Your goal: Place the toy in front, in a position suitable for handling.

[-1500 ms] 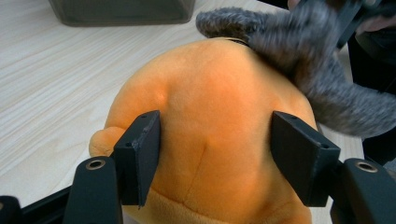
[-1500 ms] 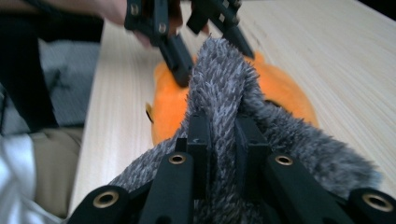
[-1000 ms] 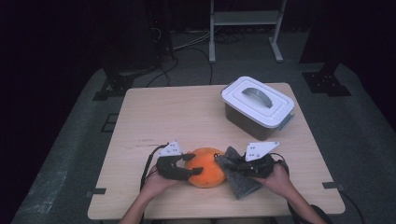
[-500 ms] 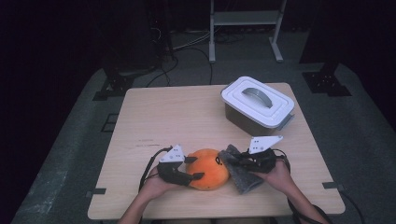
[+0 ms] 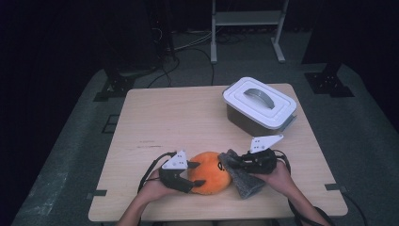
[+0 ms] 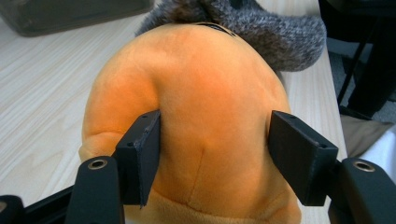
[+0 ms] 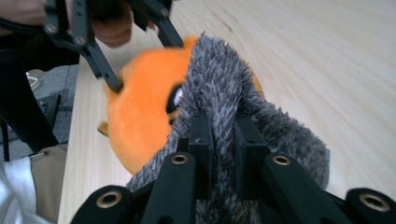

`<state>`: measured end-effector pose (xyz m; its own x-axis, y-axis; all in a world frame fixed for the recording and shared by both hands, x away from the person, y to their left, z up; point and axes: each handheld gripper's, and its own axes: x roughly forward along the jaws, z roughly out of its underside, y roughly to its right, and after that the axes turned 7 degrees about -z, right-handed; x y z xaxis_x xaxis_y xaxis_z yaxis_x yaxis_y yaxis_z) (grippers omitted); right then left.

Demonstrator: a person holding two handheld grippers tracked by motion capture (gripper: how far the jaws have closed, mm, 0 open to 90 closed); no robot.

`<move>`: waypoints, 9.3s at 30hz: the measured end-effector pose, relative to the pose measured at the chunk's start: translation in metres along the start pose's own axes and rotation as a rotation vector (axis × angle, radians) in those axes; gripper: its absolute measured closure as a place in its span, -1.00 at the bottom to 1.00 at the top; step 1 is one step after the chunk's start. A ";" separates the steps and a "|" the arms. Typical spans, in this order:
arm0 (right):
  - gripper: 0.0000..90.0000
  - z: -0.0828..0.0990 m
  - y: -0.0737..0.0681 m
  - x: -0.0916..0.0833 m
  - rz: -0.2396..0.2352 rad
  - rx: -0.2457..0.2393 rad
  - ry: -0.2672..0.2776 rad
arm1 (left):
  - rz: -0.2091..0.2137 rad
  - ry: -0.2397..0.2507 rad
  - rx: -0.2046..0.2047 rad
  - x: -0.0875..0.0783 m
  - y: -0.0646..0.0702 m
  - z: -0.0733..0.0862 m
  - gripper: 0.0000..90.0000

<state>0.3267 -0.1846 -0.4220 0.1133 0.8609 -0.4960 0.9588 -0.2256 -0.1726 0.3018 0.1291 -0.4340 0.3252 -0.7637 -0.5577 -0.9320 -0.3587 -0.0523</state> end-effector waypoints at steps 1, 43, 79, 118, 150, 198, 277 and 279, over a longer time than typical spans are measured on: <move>0.76 -0.003 -0.003 0.001 -0.003 -0.014 0.007 | 0.006 0.001 0.003 0.000 0.000 0.000 -0.22; 0.78 -0.002 0.005 0.001 -0.018 0.059 0.007 | 0.072 0.029 0.060 0.001 0.012 -0.006 -0.13; 0.77 -0.037 -0.010 0.017 -0.077 -0.049 -0.032 | 0.069 0.062 0.111 0.014 0.021 -0.015 -0.12; 0.79 -0.052 -0.002 0.027 -0.048 -0.049 -0.069 | 0.011 0.076 0.134 0.011 0.022 -0.022 -0.11; 0.81 -0.018 -0.015 0.005 -0.070 -0.045 -0.003 | -0.048 0.069 0.055 0.017 0.014 -0.025 -0.15; 0.82 -0.015 -0.017 0.007 -0.019 -0.083 -0.011 | -0.060 0.112 -0.014 0.005 0.000 -0.025 -0.29; 0.82 -0.021 -0.025 -0.003 -0.007 -0.122 -0.081 | -0.041 0.101 0.014 0.011 0.013 -0.019 -0.16; 0.82 -0.032 -0.023 -0.002 0.003 -0.141 -0.069 | -0.032 0.097 0.034 0.012 0.014 -0.019 -0.16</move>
<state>0.3123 -0.1663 -0.3904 0.1026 0.8259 -0.5543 0.9862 -0.1574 -0.0520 0.2953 0.1046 -0.4258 0.3673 -0.8009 -0.4728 -0.9253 -0.3664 -0.0982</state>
